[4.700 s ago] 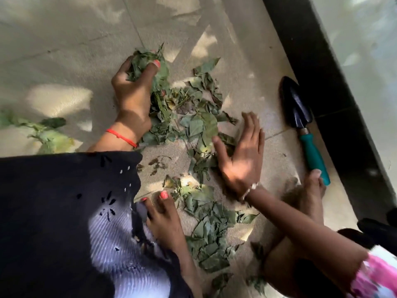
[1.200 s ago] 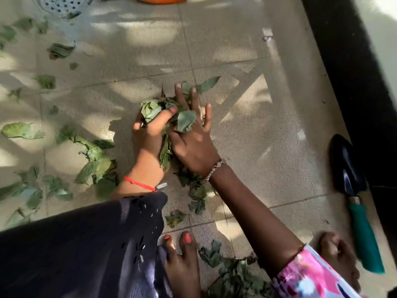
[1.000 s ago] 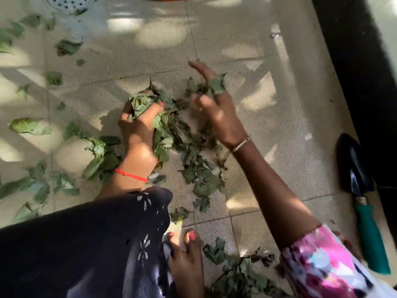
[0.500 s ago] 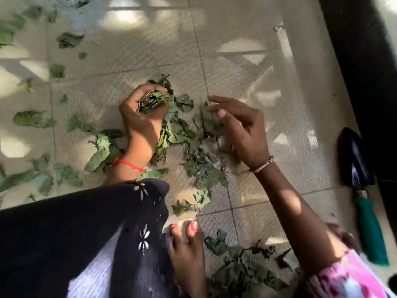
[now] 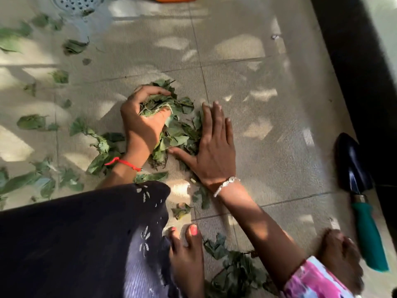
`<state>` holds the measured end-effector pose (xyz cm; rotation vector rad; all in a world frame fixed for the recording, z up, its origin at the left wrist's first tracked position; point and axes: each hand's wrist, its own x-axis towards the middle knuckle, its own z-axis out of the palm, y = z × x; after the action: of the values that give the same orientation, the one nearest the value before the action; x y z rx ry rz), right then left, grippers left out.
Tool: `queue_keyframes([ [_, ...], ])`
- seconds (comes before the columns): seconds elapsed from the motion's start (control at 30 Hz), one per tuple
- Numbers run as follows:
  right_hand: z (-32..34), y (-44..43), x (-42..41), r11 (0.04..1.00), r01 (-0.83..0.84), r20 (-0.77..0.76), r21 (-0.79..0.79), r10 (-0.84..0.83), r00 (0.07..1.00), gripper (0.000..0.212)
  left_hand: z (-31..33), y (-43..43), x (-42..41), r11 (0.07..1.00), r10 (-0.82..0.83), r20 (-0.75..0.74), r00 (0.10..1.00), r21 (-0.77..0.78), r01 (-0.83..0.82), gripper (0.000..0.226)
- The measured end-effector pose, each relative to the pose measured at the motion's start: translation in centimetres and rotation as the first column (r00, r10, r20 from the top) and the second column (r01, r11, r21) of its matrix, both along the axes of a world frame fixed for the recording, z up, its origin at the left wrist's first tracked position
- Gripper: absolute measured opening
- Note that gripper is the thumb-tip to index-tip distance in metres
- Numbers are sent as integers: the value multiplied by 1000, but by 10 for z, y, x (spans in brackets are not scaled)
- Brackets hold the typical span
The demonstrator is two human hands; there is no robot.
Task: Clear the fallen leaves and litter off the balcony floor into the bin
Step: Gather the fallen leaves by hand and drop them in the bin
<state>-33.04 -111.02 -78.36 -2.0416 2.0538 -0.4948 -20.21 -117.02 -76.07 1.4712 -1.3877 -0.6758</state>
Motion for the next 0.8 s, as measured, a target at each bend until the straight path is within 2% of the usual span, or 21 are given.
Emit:
queue_keyframes([
  [0.13, 0, -17, -13, 997, -79, -17, 8, 80, 997, 115, 1, -10, 17, 996, 26, -175, 984, -80, -41, 29],
  [0.2, 2, -26, -13, 992, -123, -17, 42, 124, 992, 116, -1, -19, 24, 999, 29, -230, 973, -14, -33, 26],
  [0.27, 4, -34, -13, 986, -156, -3, 49, 157, 988, 115, -5, -29, 28, 996, -43, -295, 955, 58, 63, 25],
  [0.37, 6, -41, -11, 981, -189, 68, 43, 186, 980, 101, -9, -42, 27, 974, -149, -188, 971, 139, 177, 34],
  [0.47, 4, -45, -7, 979, -203, 123, 10, 200, 972, 81, -7, -40, 18, 967, -205, -26, 978, 148, 207, 26],
  [0.5, 3, -45, -5, 981, -195, 147, -9, 195, 970, 74, -7, -39, 17, 969, -205, 24, 978, 146, 200, 26],
  [0.6, 1, -48, 7, 993, -86, 281, -79, 105, 954, 57, -6, -38, 16, 964, -197, 24, 980, 189, 189, 23],
  [0.7, 2, -55, 21, 995, 60, 476, -83, -13, 879, 53, -9, -33, 11, 962, -214, 9, 977, 176, 209, 25],
  [0.8, 7, -61, 36, 981, 173, 646, -90, -75, 760, 51, -9, -17, -8, 962, -149, -244, 958, 187, 197, 26],
])
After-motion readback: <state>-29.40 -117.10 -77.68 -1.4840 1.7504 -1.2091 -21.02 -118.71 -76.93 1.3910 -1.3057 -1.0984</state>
